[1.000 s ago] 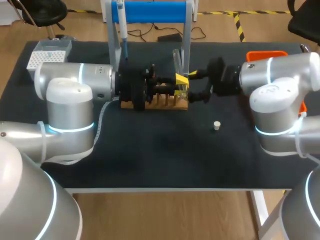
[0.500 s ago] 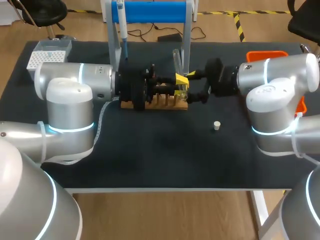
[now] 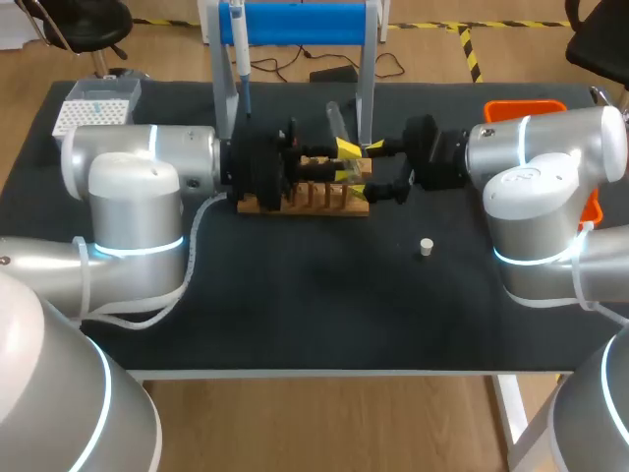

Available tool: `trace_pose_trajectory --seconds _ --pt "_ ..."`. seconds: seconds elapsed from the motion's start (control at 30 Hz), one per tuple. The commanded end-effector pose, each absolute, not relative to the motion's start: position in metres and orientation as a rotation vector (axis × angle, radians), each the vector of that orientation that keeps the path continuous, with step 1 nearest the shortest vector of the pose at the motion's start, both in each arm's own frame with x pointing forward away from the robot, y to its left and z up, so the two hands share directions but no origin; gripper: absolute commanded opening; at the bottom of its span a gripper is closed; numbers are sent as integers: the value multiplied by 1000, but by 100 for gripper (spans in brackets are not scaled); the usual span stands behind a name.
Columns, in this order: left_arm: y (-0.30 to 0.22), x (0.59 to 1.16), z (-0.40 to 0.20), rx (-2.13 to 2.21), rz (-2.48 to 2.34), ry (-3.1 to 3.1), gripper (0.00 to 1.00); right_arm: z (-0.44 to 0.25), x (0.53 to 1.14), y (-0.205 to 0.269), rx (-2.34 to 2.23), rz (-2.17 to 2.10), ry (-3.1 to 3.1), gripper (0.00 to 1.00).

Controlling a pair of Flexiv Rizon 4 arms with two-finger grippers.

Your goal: Invert the test tube, pick up the pipette, mount the tip to pipette, aspirate from beaker and dispense into the tube, eject the tip, return the pipette, and cap with the stopper.

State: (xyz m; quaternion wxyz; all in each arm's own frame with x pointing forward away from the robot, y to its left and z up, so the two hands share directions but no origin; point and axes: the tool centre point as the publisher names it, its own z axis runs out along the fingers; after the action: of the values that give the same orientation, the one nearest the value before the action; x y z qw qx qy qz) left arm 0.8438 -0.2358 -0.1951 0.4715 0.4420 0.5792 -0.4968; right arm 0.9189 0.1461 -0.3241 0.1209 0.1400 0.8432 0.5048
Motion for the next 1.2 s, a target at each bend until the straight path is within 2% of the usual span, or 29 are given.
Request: trace_pose_trajectory --seconds 0.03,0.4,1.2 --pt "-217 852 -176 922 -1302 1523 0 -325 918 146 408 1475 2461 100" --pt "-206 889 -155 676 -1597 1718 0 -325 918 146 408 1475 2461 100" --pt "-202 899 -145 583 -1619 1751 0 -325 918 146 408 1475 2461 100"
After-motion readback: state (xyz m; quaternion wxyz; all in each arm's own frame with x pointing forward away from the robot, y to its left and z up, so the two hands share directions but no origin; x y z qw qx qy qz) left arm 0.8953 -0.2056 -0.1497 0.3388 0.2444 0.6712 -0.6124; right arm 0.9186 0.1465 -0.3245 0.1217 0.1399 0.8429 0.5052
